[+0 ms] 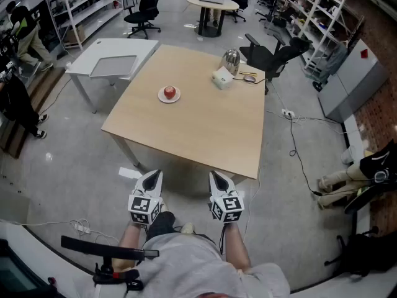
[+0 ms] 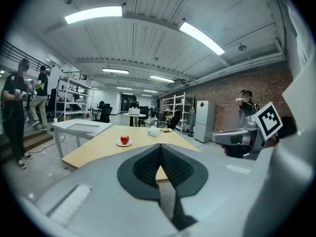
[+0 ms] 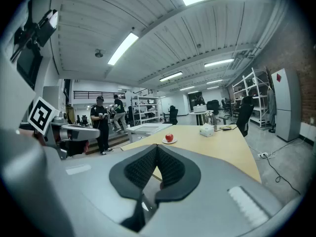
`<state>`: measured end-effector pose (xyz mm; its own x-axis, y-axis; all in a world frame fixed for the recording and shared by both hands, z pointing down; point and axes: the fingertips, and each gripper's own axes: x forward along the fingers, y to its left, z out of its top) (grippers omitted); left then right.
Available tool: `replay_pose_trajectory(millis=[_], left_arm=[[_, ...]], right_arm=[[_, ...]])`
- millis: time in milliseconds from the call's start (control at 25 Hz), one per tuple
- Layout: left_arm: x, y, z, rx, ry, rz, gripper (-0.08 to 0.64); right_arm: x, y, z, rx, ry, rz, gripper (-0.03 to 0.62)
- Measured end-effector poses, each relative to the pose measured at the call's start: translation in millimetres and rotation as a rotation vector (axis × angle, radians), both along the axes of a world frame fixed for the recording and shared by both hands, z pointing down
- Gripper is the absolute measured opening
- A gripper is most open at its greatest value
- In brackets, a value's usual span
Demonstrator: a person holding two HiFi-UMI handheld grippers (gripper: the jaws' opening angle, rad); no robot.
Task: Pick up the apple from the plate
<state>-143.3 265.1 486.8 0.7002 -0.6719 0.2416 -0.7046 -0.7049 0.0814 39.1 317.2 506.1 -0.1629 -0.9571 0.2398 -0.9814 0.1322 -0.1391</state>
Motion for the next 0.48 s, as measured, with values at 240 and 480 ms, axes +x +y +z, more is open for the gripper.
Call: replay_pose_trajectory(millis=[240,480], left_arm=[[1.1,-3.9,-2.3,0.004,-0.001,-0.001,0.020],[-4.0,-10.9,-3.5,0.010,-0.003,-0.023,0.020]], right_arm=[[1.6,-2.8,-2.0,-0.001,-0.007,-0.003,0.006],[2.5,-8.7,-6.9,0.014,-0.031,-0.020,0.006]])
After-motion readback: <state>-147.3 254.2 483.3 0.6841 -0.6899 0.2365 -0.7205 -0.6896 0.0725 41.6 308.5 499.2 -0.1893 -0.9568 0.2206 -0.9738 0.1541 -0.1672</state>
